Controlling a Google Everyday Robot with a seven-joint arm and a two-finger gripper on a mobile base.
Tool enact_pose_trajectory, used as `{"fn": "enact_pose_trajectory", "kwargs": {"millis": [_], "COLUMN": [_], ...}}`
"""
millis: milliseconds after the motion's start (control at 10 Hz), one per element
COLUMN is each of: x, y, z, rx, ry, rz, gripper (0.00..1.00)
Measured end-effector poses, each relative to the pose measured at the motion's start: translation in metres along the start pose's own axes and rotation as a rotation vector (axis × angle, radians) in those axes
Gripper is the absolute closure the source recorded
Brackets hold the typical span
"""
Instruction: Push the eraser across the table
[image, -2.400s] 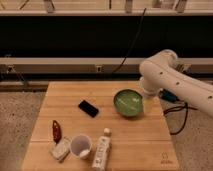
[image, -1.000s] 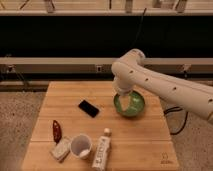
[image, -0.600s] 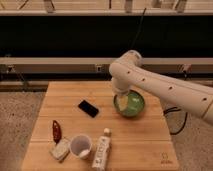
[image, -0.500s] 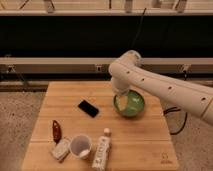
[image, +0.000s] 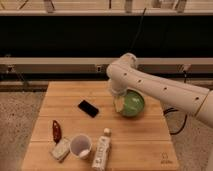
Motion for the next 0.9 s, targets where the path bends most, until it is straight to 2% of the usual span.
{"fn": "enact_pose_trajectory", "kwargs": {"millis": [900], "x": [-0.005], "y": [0.0], "z": [0.018], "rx": [-0.003], "ry": [-0.04], "rz": [0.001], "gripper": [0.2]}}
